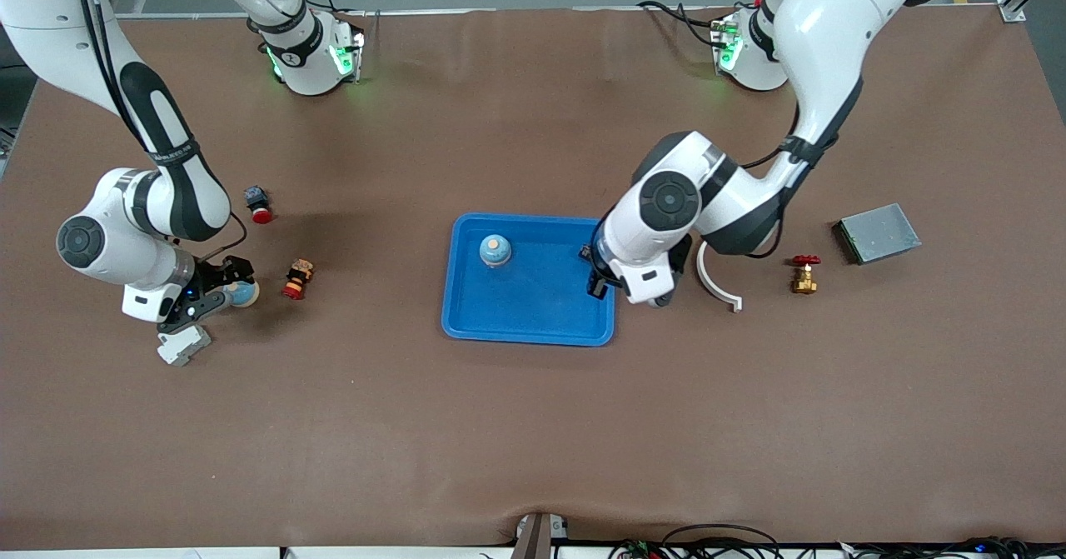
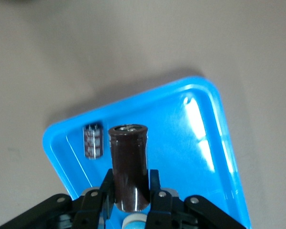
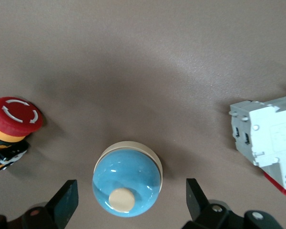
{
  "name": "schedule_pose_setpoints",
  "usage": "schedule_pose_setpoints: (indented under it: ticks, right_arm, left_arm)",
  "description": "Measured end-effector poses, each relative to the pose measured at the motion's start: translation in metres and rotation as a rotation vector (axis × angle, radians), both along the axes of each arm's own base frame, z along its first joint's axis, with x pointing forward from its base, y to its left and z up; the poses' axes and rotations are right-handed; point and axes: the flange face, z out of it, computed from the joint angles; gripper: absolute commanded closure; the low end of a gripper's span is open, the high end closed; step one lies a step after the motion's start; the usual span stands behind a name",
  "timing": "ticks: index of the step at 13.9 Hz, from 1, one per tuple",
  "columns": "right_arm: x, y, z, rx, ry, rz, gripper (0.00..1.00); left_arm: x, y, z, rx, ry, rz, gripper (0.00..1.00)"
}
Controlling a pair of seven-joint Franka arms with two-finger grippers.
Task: Place electrolytic capacitor and blue bell in tray
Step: 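Lower the capacitor into the tray and open the left gripper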
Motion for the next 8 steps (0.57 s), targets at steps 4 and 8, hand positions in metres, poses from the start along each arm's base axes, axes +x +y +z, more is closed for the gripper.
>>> schedule_pose_setpoints:
  ticks: [4, 8]
  right_arm:
    - [-0.002, 0.001, -0.012, 0.003, 0.014, 0.000, 0.00]
    - [-0.003, 0.002, -0.015, 0.004, 0.018, 0.002, 0.55]
  left_arm:
    - [0.002, -0.018, -0.036, -0.018, -0.020, 0.115, 1.00]
    - [0.006, -0.018, -0.085, -0.002, -0.043, 0.159, 0.72]
